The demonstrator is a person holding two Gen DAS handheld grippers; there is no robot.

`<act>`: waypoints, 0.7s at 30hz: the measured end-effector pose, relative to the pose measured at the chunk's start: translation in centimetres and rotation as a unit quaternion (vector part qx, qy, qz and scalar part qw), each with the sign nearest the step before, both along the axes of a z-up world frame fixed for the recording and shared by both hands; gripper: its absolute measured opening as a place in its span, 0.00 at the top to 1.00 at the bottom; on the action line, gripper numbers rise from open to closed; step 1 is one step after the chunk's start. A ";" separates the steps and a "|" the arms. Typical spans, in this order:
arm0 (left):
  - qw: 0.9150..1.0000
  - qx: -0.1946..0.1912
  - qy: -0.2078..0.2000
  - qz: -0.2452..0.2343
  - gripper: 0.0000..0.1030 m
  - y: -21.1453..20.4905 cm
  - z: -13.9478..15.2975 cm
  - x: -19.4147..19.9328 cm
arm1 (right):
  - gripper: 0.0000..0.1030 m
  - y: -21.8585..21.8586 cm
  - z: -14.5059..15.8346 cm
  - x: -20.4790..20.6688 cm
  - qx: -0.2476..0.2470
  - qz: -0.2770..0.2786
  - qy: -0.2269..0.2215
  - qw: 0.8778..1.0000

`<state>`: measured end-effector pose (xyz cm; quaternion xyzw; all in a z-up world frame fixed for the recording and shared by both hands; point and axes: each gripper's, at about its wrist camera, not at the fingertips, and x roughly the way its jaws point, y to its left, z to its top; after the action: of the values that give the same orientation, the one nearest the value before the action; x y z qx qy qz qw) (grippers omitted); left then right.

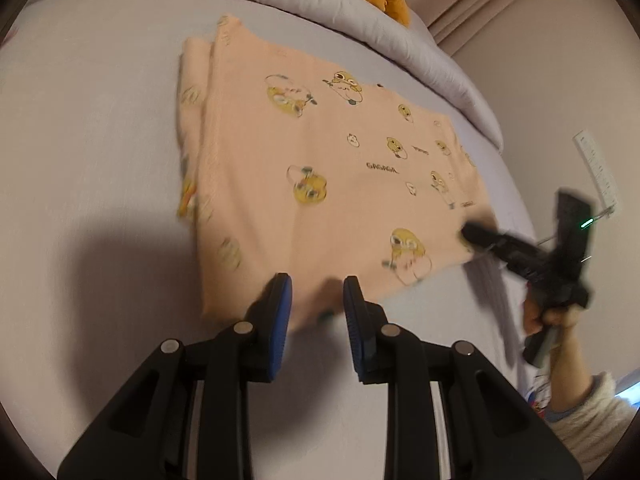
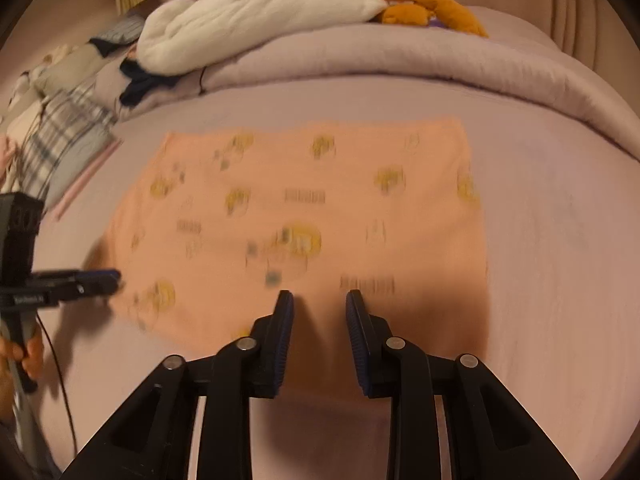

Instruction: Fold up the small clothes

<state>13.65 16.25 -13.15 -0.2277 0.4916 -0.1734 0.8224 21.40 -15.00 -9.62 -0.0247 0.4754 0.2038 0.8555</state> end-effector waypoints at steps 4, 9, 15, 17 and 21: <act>0.999 -0.046 0.001 0.027 0.71 1.5 0.4 -1.5 | 0.71 -0.6 -0.6 -0.8 0.020 -0.013 0.002 1.000; 0.995 -0.068 0.000 0.068 0.62 3.4 0.8 -1.0 | 0.71 -0.9 0.9 -1.1 0.072 -0.010 0.013 0.997; 0.990 -0.083 -0.012 0.111 0.47 5.0 1.5 1.6 | 0.71 2.0 1.1 -0.2 0.129 0.011 0.021 0.991; 0.988 -0.083 -0.010 0.127 0.47 5.2 1.2 3.4 | 0.71 3.8 1.1 1.6 0.131 0.010 0.020 0.991; 0.986 -0.094 -0.011 0.135 0.48 4.9 1.2 5.6 | 0.71 6.3 1.5 4.7 0.140 0.003 0.015 0.990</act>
<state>19.22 21.20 -11.97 -0.3662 0.4289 -0.1086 0.8186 26.07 -8.69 -8.09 0.0967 0.4549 0.2710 0.8428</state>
